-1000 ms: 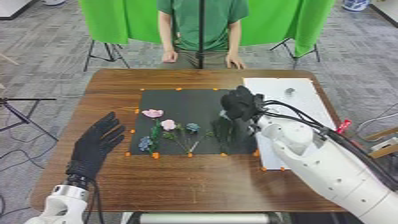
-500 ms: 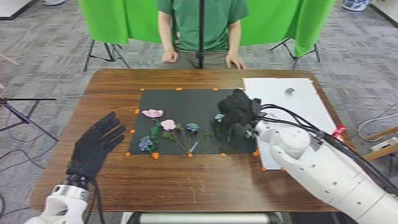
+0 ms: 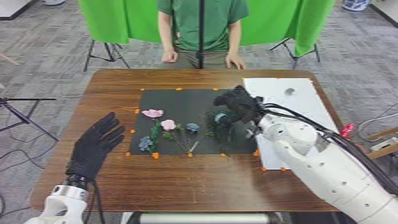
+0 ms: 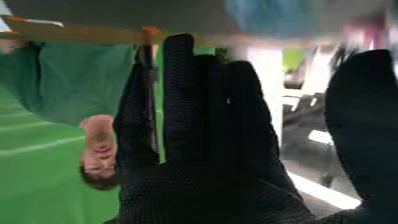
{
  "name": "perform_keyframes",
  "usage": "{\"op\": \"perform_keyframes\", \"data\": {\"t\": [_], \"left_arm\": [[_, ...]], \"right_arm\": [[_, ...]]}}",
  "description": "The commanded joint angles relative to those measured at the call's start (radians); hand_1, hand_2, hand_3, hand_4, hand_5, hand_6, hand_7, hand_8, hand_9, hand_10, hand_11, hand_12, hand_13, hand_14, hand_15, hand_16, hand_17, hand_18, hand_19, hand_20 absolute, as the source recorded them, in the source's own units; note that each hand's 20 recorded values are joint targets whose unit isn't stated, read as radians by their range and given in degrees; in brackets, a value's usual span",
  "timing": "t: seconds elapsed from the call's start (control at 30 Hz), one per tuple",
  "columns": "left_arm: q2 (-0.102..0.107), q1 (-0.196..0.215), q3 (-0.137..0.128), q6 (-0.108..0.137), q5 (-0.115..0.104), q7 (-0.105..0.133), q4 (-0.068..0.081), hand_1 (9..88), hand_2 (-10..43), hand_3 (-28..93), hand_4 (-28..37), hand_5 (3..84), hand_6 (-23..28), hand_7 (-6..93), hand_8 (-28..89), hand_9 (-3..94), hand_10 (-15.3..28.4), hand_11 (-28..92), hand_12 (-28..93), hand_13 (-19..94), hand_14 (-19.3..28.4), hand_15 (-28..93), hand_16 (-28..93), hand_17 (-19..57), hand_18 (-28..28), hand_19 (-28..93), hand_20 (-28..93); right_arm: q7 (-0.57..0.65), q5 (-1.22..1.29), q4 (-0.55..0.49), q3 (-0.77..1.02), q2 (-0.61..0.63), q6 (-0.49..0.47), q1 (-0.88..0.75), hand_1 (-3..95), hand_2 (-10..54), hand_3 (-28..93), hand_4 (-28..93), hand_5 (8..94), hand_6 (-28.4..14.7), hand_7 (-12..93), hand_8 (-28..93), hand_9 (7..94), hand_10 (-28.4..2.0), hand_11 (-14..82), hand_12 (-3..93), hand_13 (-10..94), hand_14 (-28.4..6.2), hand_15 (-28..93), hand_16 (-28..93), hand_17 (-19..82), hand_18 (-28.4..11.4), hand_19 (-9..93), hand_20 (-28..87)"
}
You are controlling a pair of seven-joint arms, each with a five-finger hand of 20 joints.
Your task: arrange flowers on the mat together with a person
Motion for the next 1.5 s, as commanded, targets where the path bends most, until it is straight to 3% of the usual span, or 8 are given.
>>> {"op": "perform_keyframes", "data": {"t": [0.03, 0.3, 0.53, 0.6, 0.9, 1.2, 1.37, 1.5], "left_arm": [[-0.013, 0.011, 0.002, -0.001, 0.003, -0.004, 0.006, 24.6, -2.2, 70, -28.3, 31.2, 4.1, 18.5, -10, 22.6, 11.3, 24, 13, 22, 14.4, 23, -1, -9.6, 21.9, 44, 4], [-0.021, 0.019, -0.009, -0.003, 0.01, 0.009, -0.01, 24.6, -2.3, 70, -28.3, 31.2, 4.1, 18.6, -10, 22.6, 11.4, 24, 13, 22, 14.4, 23, -1, -9.6, 21.9, 44, 4], [-0.045, 0.018, -0.009, -0.032, -0.021, 0.024, -0.02, 24.5, -2.2, 70, -28.3, 31.3, 4.2, 18.5, -10, 22.7, 11.4, 24, 13, 22, 14.5, 23, -1, -9.5, 21.9, 44, 4], [-0.057, 0.025, -0.01, -0.04, -0.05, 0.026, -0.02, 24.3, -2.1, 69, -28.3, 31.3, 4.2, 18.5, -10, 22.7, 11.5, 24, 13, 22, 14.4, 23, -1, -9.5, 21.9, 44, 4], [-0.062, 0.016, -0.005, -0.039, -0.042, 0.025, -0.025, 24.0, -2.2, 70, -28.3, 31.4, 4.2, 18.3, -10, 22.7, 11.5, 24, 13, 22, 14.5, 23, -1, -9.5, 21.9, 44, 4], [-0.052, -0.017, 0.029, -0.042, -0.04, 0.023, -0.009, 24.3, -2.2, 70, -28.3, 31.5, 4.2, 18.3, -10, 22.8, 11.6, 24, 13, 22, 14.5, 23, -1, -9.5, 21.9, 44, 4], [-0.064, -0.006, 0.031, -0.042, -0.043, -0.007, -0.009, 24.3, -2.2, 70, -28.3, 31.4, 4.2, 18.5, -10, 22.7, 11.4, 24, 13, 22, 14.5, 23, -1, -9.5, 21.9, 44, 4], [-0.066, -0.013, 0.041, -0.028, -0.04, 0.009, -0.005, 24.3, -2.1, 70, -28.3, 31.4, 4.2, 18.5, -10, 22.7, 11.5, 24, 13, 22, 14.5, 23, -1, -9.5, 21.9, 44, 4]], "right_arm": [[0.078, 0.331, -0.185, 0.181, 0.012, -0.094, -0.097, 20.7, -9.2, 85, -28, 37.7, -3.3, 28, -15, 39.2, -11.5, 25.4, 21.8, 41, -8.3, 36, 16, 10, -18.8, 51, 30], [0.238, 1.201, -0.407, 0.582, 0.059, -0.24, -0.405, 21.6, 9.3, 86, -27, 43.1, -3.2, 22, -14, 39.4, -13.6, 20.8, 21.0, 37, -11.3, 28, 19, 12, -19.2, 45, 25], [0.304, 1.295, -0.55, 0.929, -0.004, -0.343, -0.707, 16.5, 13.2, 84, -26, 47.5, -3.9, 14, -11, 45.4, -12.4, 15.9, 19.4, 39, -13.3, 24, 19, 12, -19.2, 41, 23], [0.31, 1.281, -0.592, 0.995, -0.043, -0.33, -0.804, 15.0, 12.5, 84, -26, 47.2, -4.3, 12, -11, 46.2, -12.4, 14.9, 19.2, 39, -13.7, 24, 20, 12, -19.4, 41, 23], [0.24, 1.341, -0.642, 1.045, -0.168, -0.136, -0.97, 15.2, 5.2, 83, -25, 41.9, -5.2, 11, -8, 41.0, -12.6, 11.3, 19.9, 36, -14.1, 18, 22, 10, -19.8, 35, 22], [0.193, 1.275, -0.649, 1.047, -0.19, -0.095, -0.977, 15.9, 3.6, 84, -25, 44.1, -4.9, 13, -10, 43.6, -12.1, 11.7, 18.4, 41, -14.8, 13, 19, 13, -19.5, 36, 22], [0.2, 1.285, -0.644, 1.034, -0.207, -0.089, -0.978, 16.0, 3.6, 84, -26, 44.4, -5.2, 14, -10, 43.3, -12.4, 11.9, 18.3, 41, -14.2, 13, 19, 13, -19.1, 35, 21], [0.194, 1.328, -0.644, 1.053, -0.201, -0.103, -0.983, 16.1, 3.4, 84, -25, 44.6, -5.2, 14, -10, 43.4, -12.1, 12.1, 18.5, 41, -14.5, 14, 20, 12, -19.5, 36, 22]]}}
